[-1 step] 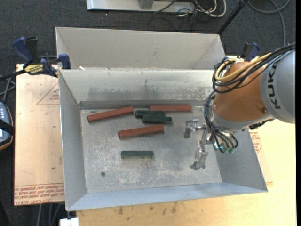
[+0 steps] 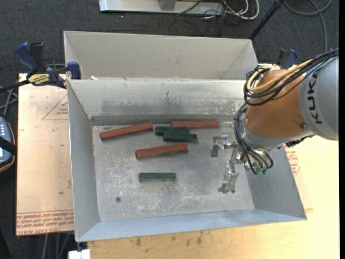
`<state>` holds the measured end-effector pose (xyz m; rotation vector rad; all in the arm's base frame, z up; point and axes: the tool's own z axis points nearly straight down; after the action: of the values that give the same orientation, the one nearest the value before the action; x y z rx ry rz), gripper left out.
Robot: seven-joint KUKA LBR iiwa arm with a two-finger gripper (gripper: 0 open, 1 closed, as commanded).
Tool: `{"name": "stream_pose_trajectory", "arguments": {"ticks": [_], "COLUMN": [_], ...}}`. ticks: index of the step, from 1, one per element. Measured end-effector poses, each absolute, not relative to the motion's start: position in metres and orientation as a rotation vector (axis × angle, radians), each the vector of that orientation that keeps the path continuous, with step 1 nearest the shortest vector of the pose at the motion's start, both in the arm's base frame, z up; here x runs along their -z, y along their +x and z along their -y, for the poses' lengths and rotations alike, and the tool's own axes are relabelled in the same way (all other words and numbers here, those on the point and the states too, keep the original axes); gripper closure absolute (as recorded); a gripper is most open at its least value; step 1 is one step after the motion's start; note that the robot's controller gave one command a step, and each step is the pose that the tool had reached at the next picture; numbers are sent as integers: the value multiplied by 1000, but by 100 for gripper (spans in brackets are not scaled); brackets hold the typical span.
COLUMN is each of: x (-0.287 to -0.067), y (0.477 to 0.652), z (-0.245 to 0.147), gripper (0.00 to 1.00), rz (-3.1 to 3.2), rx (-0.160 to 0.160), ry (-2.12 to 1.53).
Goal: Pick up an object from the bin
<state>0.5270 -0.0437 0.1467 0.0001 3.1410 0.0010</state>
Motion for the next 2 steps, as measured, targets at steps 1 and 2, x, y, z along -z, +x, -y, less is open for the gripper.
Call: {"name": "stream_pose_trajectory", "arguments": {"ticks": [1, 2], "x": [-120, -99], "y": [543, 570], "z": [-1, -27], "gripper": [0, 0], "rz": [-3136, -3107], "rx": [1, -2], "ry": [-113, -439]}}
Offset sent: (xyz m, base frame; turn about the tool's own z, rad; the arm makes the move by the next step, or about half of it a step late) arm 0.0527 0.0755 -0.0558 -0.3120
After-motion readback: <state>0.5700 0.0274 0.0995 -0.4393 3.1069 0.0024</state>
